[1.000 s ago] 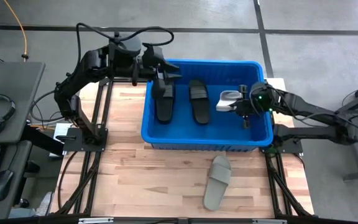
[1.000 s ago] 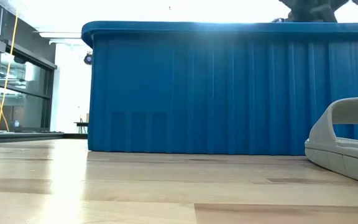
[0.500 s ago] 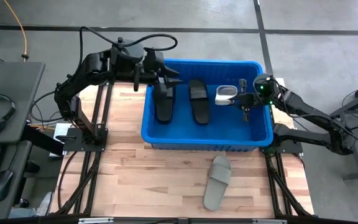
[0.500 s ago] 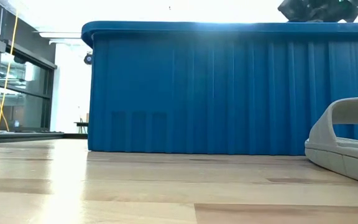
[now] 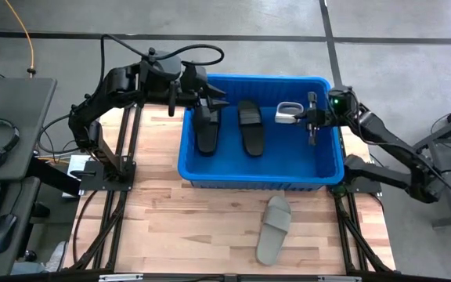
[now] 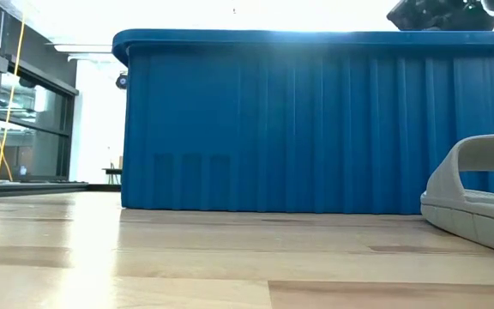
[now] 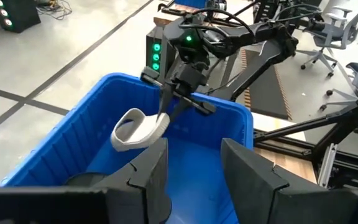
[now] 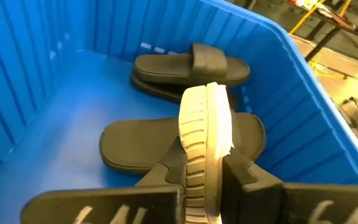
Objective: Pick and place slides into bin
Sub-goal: Put the gray slides into the blue bin
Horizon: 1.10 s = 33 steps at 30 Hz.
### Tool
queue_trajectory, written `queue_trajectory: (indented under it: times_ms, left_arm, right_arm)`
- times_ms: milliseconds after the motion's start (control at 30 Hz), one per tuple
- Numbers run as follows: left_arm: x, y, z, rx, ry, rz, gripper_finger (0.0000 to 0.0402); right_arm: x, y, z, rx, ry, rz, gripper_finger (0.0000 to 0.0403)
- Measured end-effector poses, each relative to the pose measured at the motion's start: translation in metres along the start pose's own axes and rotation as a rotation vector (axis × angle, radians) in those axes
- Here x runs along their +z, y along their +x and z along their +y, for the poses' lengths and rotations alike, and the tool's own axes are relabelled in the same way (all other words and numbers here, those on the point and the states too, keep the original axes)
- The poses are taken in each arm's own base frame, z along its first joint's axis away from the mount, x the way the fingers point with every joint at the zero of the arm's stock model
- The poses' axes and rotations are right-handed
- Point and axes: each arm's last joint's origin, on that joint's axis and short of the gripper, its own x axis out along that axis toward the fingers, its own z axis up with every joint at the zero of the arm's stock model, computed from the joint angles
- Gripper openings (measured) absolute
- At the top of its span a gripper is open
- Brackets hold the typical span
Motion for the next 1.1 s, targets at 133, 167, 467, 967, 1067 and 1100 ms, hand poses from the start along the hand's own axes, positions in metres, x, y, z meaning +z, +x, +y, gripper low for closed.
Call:
queue_trajectory:
  times_ms: [133,167,467,967,1067,1100]
  left_arm:
    - [0.000,0.000,0.000,-0.002,0.002,0.000,0.0138]
    - [0.000,0.000,0.000,-0.002,0.002,0.000,0.0138]
    - [-0.001,0.000,0.000,-0.001,0.002,0.011,0.0138]
    - [-0.003,0.000,0.000,0.001,0.031,0.031,0.0138]
    - [-0.003,0.000,0.000,0.001,0.039,0.031,0.0138]
    - [-0.003,0.000,0.000,0.001,0.041,0.030,0.0138]
  right_arm:
    - [-0.004,-0.004,-0.005,-0.011,0.022,-0.011,0.0020]
    - [-0.004,-0.005,-0.005,-0.009,0.027,-0.015,0.0020]
    - [-0.009,-0.010,-0.011,-0.038,0.072,-0.015,0.0044]
    - [-0.014,-0.012,-0.013,-0.105,0.065,0.068,0.0128]
    - [-0.013,-0.012,-0.015,-0.140,0.005,0.076,0.0093]
    - [-0.012,-0.012,-0.016,-0.152,-0.019,0.082,0.0077]
